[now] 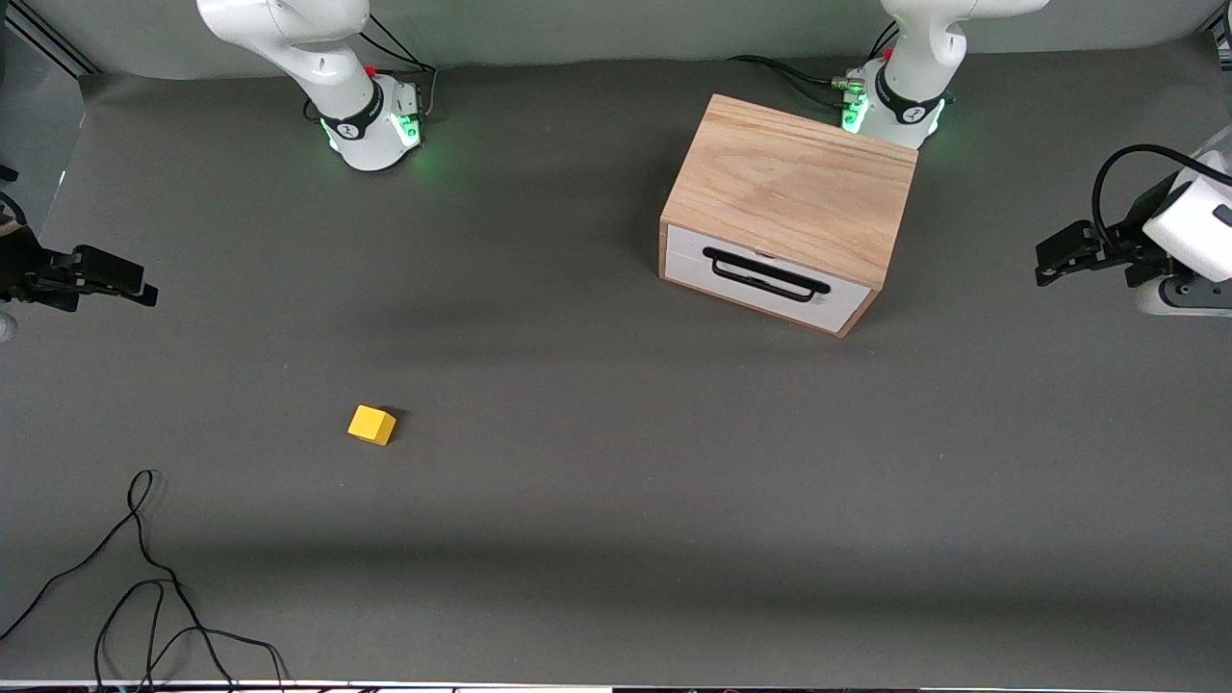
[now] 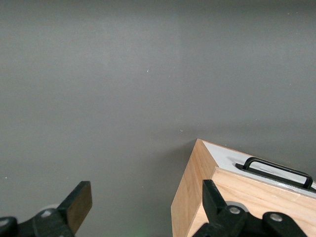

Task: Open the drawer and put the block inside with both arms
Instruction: 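Reach the right gripper toward the yellow cube while the left gripper reaches the handle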

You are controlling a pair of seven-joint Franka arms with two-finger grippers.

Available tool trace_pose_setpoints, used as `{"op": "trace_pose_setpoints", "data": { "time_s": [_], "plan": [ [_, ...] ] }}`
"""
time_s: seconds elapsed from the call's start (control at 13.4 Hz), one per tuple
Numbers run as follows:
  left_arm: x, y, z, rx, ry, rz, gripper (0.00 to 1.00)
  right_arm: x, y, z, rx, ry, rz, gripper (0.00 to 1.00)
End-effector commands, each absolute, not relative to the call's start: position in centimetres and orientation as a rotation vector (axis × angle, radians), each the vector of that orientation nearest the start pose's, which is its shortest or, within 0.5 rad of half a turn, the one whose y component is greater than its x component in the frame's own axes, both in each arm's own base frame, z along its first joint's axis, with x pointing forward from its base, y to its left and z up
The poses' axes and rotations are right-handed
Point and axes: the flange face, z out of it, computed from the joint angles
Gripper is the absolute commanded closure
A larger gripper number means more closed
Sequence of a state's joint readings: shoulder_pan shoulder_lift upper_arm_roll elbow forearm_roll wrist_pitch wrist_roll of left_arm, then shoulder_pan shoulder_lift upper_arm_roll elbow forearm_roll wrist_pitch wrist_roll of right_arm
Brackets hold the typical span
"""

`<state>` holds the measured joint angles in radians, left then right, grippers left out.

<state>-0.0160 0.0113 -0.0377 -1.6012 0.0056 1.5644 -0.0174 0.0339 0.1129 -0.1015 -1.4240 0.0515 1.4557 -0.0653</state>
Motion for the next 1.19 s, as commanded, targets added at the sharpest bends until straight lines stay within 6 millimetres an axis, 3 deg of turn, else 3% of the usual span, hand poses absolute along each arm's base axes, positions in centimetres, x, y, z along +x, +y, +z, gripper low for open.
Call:
{"op": "trace_pose_setpoints", "data": {
  "time_s": [0.0, 0.52, 0.97, 1.12],
  "plan": [
    [55.5, -2.8, 60.9, -3.118, 0.084, 0.083, 0.00, 57.8, -2.3, 62.4, -3.099, 0.014, 0.127, 0.00],
    [55.6, -2.8, 60.5, -3.118, 0.084, 0.100, 0.00, 58.1, -2.1, 62.6, -3.101, -0.005, 0.117, 0.00],
    [55.3, -4.0, 60.5, -3.133, 0.000, 0.117, 0.00, 58.1, 1.4, 61.7, -3.101, -0.097, 0.165, 0.00],
    [55.1, -6.9, 60.5, -3.143, -0.088, 0.118, 0.00, 58.5, 0.9, 60.2, -3.096, -0.094, 0.206, 0.00]
  ]
}}
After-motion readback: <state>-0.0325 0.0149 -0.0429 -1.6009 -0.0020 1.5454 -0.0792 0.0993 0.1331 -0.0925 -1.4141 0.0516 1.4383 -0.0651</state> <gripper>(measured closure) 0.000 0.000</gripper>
